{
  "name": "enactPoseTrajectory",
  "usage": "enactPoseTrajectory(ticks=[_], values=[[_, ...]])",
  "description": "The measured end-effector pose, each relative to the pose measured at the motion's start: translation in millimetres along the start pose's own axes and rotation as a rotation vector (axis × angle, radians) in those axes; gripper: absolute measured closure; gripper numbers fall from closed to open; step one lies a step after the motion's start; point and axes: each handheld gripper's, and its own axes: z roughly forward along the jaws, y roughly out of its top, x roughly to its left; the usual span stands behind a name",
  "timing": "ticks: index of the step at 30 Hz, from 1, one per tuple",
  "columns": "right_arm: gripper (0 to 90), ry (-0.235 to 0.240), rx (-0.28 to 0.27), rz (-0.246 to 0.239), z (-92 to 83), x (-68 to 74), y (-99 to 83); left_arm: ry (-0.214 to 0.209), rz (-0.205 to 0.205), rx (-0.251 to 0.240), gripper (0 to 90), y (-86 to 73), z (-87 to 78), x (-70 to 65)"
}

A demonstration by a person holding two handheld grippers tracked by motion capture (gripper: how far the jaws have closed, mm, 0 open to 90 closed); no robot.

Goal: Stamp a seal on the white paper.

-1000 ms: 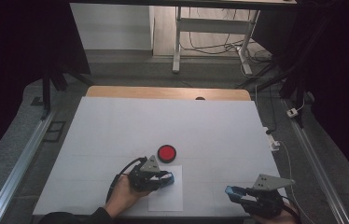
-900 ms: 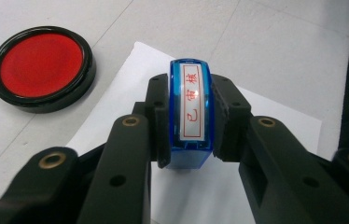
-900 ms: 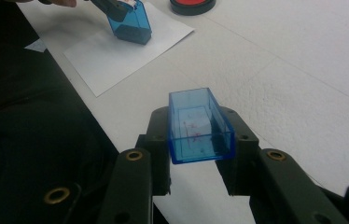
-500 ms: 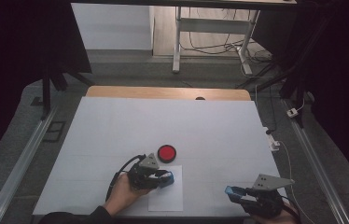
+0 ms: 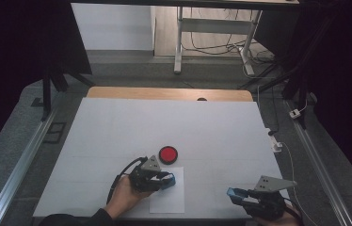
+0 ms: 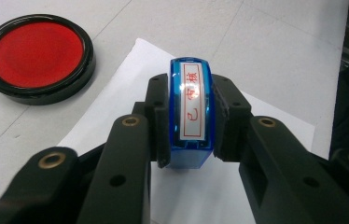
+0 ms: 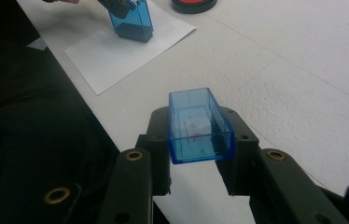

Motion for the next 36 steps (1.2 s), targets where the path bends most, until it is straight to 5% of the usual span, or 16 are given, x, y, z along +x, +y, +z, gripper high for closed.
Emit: enactPoseTrajectory(ticks=[10, 22, 36], values=[[68.8, 0.004, -0.003, 0.000, -0.4, -0.4, -0.1, -0.027, -0.024, 0.027, 70.4, 4.4, -0.4, 4.6], [68.8, 0.006, -0.003, 0.000, -0.4, -0.6, -0.2, -0.004, 0.039, 0.075, 70.3, 10.8, -1.2, 0.2], [68.8, 0.009, -0.005, 0.002, -0.6, -0.8, -0.2, -0.013, 0.018, 0.026, 70.2, 14.8, -15.5, 1.5]])
